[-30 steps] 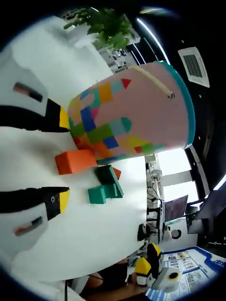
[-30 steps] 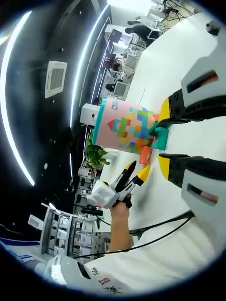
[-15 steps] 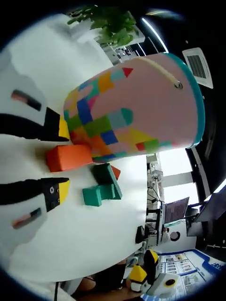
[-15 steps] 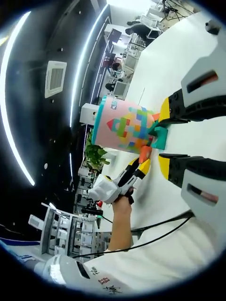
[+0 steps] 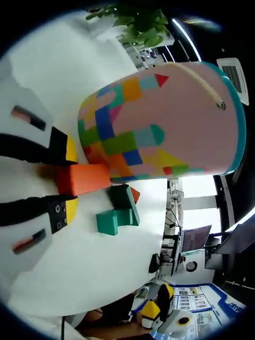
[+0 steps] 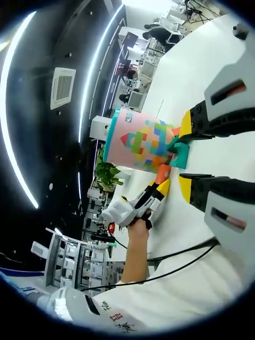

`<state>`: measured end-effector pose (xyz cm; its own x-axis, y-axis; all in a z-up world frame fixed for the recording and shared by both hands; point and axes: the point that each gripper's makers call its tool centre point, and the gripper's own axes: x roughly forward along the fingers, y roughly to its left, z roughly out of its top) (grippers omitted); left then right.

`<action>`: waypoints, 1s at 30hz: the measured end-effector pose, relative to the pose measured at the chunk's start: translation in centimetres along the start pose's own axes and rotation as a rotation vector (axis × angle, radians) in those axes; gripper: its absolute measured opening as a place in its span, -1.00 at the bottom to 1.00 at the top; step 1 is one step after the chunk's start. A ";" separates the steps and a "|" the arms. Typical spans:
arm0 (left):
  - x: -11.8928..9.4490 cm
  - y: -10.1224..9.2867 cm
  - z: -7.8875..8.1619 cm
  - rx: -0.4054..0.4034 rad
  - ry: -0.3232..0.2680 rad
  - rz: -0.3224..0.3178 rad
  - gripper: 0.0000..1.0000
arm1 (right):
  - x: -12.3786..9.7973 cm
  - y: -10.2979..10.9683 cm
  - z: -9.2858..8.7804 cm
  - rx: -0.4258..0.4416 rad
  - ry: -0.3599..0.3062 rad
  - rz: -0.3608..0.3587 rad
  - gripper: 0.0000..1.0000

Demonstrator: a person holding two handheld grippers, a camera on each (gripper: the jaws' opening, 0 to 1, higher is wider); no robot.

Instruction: Arrange the toys in the designated storage area by placing each visible toy with the group until no toy remains scattered across the table.

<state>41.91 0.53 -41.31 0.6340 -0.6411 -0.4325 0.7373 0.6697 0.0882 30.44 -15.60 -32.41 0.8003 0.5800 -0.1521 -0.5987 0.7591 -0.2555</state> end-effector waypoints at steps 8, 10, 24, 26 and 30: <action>-1.0 0.1 2.4 -0.040 -0.123 0.000 -0.56 | 0.1 0.2 0.0 0.001 -0.001 0.007 -0.50; -1.3 0.1 3.2 -0.030 -0.141 0.006 -0.56 | 0.1 0.2 0.1 0.001 -0.001 0.008 -0.50; -0.2 0.5 5.6 0.000 -0.155 -0.002 -0.56 | 0.3 0.2 -0.1 0.008 0.001 0.012 -0.50; -0.2 0.4 5.6 0.001 -0.154 -0.004 -0.56 | 0.2 0.2 -0.1 0.008 -0.002 0.011 -0.50; 0.1 0.6 6.4 0.019 -0.178 0.014 -0.59 | 0.3 0.0 -0.3 0.011 0.005 0.008 -0.50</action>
<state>43.90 -1.58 -35.59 0.6744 -0.6888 -0.2660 0.7312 0.6730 0.1113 30.66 -15.48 -32.75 0.7956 0.5846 -0.1588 -0.6054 0.7577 -0.2438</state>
